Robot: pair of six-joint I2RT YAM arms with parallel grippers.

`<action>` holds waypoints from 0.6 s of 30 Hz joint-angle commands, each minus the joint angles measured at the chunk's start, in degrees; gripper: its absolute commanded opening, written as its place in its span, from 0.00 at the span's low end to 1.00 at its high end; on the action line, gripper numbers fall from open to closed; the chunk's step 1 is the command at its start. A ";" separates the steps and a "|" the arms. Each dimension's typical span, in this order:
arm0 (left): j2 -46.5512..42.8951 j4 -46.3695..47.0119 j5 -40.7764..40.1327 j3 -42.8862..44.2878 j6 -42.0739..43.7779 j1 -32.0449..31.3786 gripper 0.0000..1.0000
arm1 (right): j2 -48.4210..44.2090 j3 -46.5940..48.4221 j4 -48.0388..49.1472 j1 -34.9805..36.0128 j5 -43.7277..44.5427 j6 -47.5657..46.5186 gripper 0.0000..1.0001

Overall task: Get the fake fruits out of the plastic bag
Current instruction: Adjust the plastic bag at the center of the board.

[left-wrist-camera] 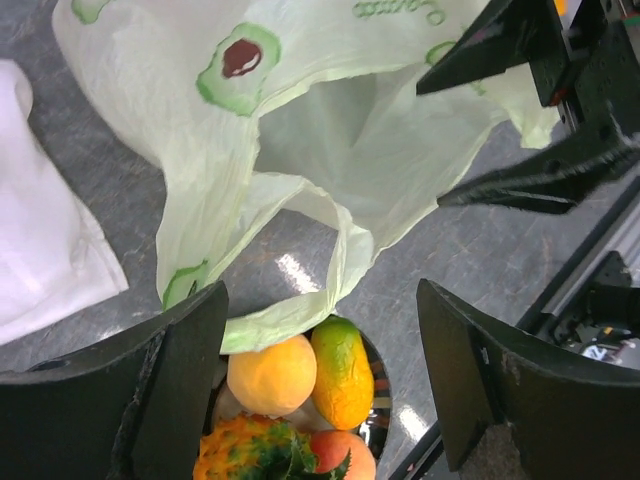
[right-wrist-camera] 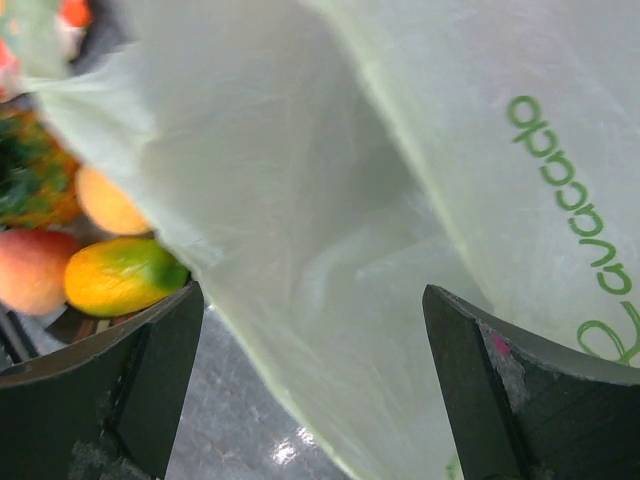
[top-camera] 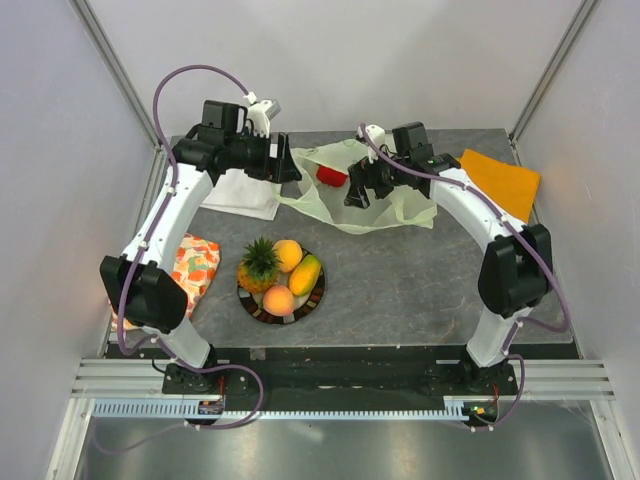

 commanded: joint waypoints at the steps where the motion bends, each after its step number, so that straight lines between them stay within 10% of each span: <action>1: -3.68 -1.49 -7.24 -1.35 3.87 -0.88 0.83 | 5.81 4.07 4.09 -0.14 7.52 6.70 0.98; 15: 2.55 -1.93 -7.54 -0.56 5.82 -2.37 0.84 | 9.16 4.35 2.17 -0.58 20.28 6.96 0.98; 18: 5.18 -2.19 -0.58 0.75 7.22 -3.16 0.64 | 7.41 0.75 1.11 -1.46 18.34 9.07 0.98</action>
